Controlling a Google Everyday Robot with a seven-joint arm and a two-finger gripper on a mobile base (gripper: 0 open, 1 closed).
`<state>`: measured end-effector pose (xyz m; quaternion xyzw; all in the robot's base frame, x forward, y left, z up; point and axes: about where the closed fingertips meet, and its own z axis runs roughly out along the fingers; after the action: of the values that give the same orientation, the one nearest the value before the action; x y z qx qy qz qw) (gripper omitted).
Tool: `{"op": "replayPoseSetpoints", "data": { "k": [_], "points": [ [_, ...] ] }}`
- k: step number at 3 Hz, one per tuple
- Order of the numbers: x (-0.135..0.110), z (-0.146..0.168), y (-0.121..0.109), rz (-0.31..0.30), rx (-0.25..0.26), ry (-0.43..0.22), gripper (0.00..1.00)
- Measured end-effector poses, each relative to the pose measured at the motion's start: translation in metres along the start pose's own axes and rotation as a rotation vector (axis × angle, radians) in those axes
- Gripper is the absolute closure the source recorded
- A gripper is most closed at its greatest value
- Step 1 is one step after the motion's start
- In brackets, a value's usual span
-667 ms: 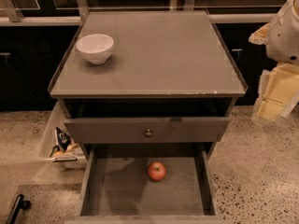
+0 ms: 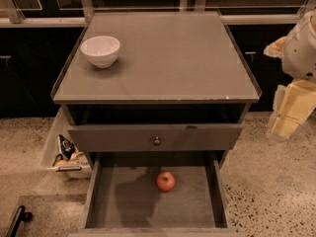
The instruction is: Pick apple from middle drawer and place on counter
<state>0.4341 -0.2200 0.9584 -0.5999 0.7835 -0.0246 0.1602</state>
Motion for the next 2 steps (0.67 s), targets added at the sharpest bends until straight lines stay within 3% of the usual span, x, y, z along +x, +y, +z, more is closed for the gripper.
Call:
{"op": "replayPoseSetpoints", "data": {
  "k": [1,2],
  "points": [
    [0.024,0.041,0.018,0.032,-0.045,-0.028,0.00],
    [0.045,0.088,0.042,0.027,-0.065,-0.067,0.00]
  ]
}}
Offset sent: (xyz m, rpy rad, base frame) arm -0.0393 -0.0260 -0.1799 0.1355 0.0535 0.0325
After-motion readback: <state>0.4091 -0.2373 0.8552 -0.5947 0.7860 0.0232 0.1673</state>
